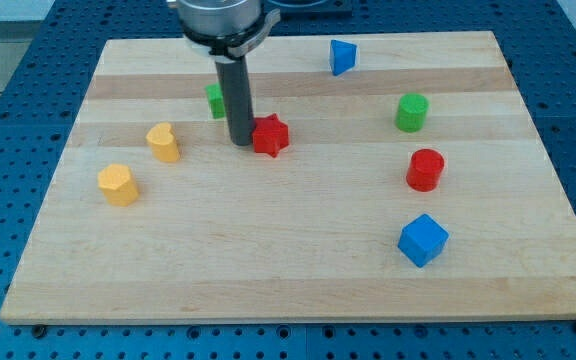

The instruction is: Drag the red star diagonally to green circle

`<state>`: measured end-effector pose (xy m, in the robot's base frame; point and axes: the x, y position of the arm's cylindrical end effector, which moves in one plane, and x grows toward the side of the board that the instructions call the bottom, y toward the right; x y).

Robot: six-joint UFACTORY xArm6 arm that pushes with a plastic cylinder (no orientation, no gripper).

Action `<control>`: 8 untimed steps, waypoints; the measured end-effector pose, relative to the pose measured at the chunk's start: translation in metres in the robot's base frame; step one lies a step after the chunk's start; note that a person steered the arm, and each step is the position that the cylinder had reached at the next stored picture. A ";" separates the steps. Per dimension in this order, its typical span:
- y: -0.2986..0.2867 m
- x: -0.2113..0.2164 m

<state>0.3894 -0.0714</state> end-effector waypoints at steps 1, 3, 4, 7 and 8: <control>0.003 -0.005; 0.047 -0.004; 0.048 0.017; 0.087 -0.015; 0.092 0.001</control>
<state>0.3902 0.0211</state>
